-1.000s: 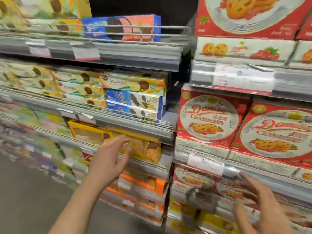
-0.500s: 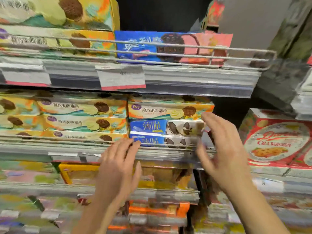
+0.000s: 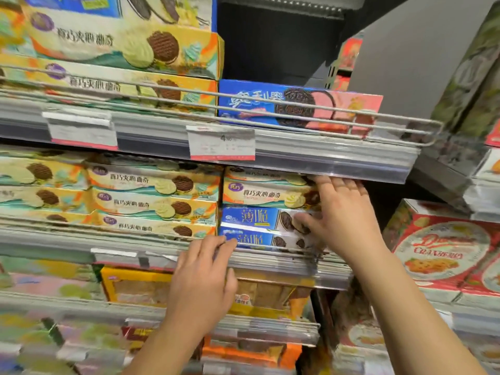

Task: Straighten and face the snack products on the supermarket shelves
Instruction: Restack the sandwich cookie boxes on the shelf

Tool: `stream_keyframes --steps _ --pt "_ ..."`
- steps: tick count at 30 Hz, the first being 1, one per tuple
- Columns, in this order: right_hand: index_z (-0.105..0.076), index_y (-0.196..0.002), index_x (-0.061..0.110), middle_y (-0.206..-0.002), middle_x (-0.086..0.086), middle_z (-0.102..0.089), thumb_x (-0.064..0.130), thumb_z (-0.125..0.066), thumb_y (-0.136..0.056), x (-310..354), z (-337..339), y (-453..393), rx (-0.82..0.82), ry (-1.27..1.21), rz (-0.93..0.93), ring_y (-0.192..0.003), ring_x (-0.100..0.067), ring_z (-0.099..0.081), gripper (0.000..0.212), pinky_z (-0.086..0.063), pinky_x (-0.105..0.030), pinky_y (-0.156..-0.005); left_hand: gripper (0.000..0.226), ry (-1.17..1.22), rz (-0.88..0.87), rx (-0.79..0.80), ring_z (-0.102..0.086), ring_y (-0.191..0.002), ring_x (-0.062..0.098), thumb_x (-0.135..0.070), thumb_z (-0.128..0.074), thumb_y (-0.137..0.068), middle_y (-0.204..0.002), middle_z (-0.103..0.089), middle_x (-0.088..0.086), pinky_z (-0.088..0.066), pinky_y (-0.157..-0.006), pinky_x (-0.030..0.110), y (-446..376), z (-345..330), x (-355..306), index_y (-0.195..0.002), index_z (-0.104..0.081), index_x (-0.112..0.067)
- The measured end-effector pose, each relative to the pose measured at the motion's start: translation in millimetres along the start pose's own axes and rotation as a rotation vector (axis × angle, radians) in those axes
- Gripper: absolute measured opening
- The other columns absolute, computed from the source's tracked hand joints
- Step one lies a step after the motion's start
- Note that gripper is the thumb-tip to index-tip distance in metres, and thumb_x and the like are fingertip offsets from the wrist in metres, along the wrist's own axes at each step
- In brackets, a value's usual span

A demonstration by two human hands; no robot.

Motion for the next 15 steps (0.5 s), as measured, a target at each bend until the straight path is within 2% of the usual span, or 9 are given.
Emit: stream_keyframes --steps 3,5,7,9,15 --pt "-0.062 -0.116 0.010 -0.099 -0.018 -0.072 0.053 -0.090 -0.059 3 4 -4 -0.026 0.002 0.025 -0.093 -0.041 -0.067 0.076 -0.052 -0.053 -0.088 0.049 -0.018 0.018 0.024 -0.055 -0.111 0.024 -0.032 -0.048 -0.085 -0.122 -0.057 -0.001 -0.054 -0.087 0.046 -1 1 0 -0.132 -0.060 -0.021" --pt "-0.062 -0.114 0.010 -0.094 -0.018 -0.072 0.052 -0.091 -0.057 3 8 -6 -0.041 -0.015 0.042 -0.087 -0.042 -0.067 0.076 -0.053 -0.052 -0.083 0.050 -0.023 0.019 0.035 -0.055 -0.112 0.024 -0.031 -0.057 -0.084 -0.124 -0.056 -0.002 -0.054 -0.087 0.045 1 -1 -2 -0.133 -0.058 -0.022" --pt "-0.062 -0.118 0.013 -0.096 -0.017 -0.071 0.055 -0.088 -0.059 4 12 -3 -0.046 -0.044 0.073 -0.088 -0.041 -0.066 0.076 -0.053 -0.050 -0.082 0.056 -0.032 0.024 0.048 -0.054 -0.115 0.023 -0.027 -0.068 -0.081 -0.127 -0.055 -0.001 -0.054 -0.089 0.044 4 -4 -3 -0.135 -0.056 -0.022" --pt "-0.060 -0.122 0.018 -0.101 -0.012 -0.069 0.058 -0.084 -0.064 2 20 4 -0.066 -0.095 0.108 -0.091 -0.039 -0.064 0.074 -0.053 -0.047 -0.080 0.060 -0.034 0.030 0.057 -0.053 -0.119 0.022 -0.026 -0.072 -0.079 -0.130 -0.054 -0.002 -0.054 -0.091 0.044 5 -3 -2 -0.137 -0.054 -0.022" --pt "-0.063 -0.122 0.020 -0.113 0.001 -0.061 0.054 -0.084 -0.068 -24 33 48 -0.157 -0.287 0.142 -0.101 -0.026 -0.055 0.067 -0.054 -0.038 -0.069 0.051 0.037 0.029 0.016 -0.051 -0.122 0.018 -0.029 -0.054 -0.084 -0.131 -0.053 -0.005 -0.053 -0.095 0.039 6 -2 -5 -0.134 -0.058 -0.023"
Point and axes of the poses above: each hand's wrist, its own y-axis away from the middle knuckle, its own z-axis out of the back of the hand, x = y × z, the point moved 6 cm from there along -y, towards the middle knuckle
